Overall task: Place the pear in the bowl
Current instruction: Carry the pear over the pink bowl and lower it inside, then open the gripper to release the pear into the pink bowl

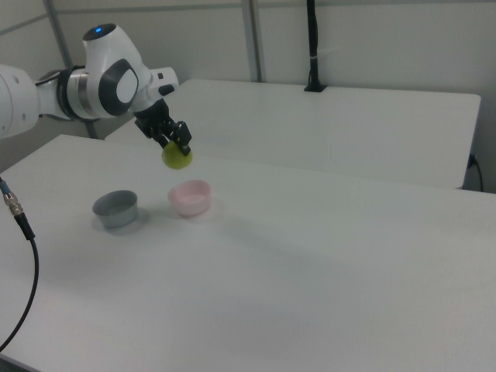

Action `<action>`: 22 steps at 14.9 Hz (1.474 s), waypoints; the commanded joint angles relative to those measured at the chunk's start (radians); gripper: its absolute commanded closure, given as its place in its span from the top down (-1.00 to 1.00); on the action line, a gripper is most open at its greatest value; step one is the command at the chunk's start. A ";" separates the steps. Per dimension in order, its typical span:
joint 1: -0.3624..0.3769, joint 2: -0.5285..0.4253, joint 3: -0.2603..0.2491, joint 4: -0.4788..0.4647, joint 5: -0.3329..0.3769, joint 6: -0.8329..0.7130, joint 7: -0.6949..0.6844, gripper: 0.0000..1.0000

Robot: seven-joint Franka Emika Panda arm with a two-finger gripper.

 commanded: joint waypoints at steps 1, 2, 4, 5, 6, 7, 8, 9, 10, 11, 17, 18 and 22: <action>0.025 0.035 -0.010 -0.059 -0.074 0.138 0.096 -0.14; 0.025 0.046 -0.010 -0.067 -0.090 0.147 0.107 -0.14; 0.025 0.066 -0.010 -0.066 -0.101 0.152 0.121 -0.14; 0.025 0.076 -0.010 -0.064 -0.104 0.152 0.121 -0.14; 0.026 0.084 -0.010 -0.064 -0.107 0.154 0.121 -0.14; 0.025 0.098 -0.010 -0.063 -0.110 0.160 0.122 -0.14; 0.026 0.107 -0.010 -0.066 -0.110 0.192 0.122 -0.13; 0.026 0.116 -0.010 -0.069 -0.110 0.221 0.122 -0.13; 0.026 0.127 -0.010 -0.069 -0.110 0.229 0.122 -0.13; 0.026 0.133 -0.010 -0.069 -0.110 0.230 0.124 -0.13; 0.025 0.155 -0.010 -0.067 -0.110 0.232 0.122 -0.03; 0.025 0.156 -0.012 -0.069 -0.111 0.232 0.122 0.08; 0.025 0.158 -0.010 -0.069 -0.119 0.230 0.122 0.37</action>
